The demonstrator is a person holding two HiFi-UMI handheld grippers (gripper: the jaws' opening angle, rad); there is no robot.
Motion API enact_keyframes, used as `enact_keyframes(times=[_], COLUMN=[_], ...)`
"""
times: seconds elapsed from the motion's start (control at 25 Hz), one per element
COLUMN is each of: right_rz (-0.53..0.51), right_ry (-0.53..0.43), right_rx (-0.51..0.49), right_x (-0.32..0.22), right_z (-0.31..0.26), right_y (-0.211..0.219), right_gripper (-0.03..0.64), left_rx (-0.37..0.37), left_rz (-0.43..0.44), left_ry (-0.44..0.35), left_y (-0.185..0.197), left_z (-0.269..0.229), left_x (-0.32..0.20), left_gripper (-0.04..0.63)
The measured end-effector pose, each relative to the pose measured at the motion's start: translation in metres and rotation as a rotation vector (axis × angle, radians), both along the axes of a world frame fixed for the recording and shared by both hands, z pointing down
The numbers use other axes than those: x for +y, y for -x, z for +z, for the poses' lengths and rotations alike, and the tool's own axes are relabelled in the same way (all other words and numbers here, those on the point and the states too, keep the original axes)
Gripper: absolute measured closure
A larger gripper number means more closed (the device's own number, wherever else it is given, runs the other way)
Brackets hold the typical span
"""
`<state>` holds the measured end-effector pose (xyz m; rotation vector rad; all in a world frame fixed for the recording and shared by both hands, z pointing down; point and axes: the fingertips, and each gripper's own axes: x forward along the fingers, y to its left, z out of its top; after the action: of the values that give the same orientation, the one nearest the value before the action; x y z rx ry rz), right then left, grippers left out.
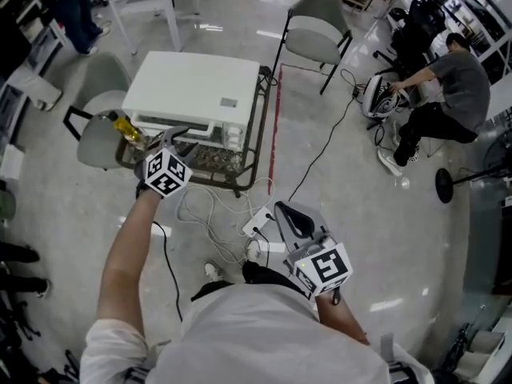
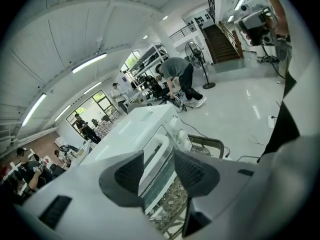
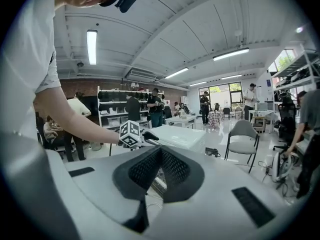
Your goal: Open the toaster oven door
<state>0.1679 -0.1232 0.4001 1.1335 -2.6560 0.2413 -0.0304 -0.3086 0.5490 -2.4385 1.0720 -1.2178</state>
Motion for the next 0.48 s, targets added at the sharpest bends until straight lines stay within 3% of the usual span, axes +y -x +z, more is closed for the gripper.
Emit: enact_keyframes(times=[0.28, 0.48], right_rz=[0.046, 0.064], right_ry=[-0.006, -0.015], right_rx=[0.007, 0.004], right_x=[0.0, -0.001], right_z=[-0.002, -0.003], right_y=[-0.01, -0.012], right_gripper=[0.595, 0.594], left_rx=[-0.085, -0.111], left_rz=[0.01, 0.022], left_ry=[0.149, 0.214], left_y=[0.005, 0.007], left_z=[0.031, 0.047], left_x=[-0.006, -0.007], left_gripper=[0.288, 0.259])
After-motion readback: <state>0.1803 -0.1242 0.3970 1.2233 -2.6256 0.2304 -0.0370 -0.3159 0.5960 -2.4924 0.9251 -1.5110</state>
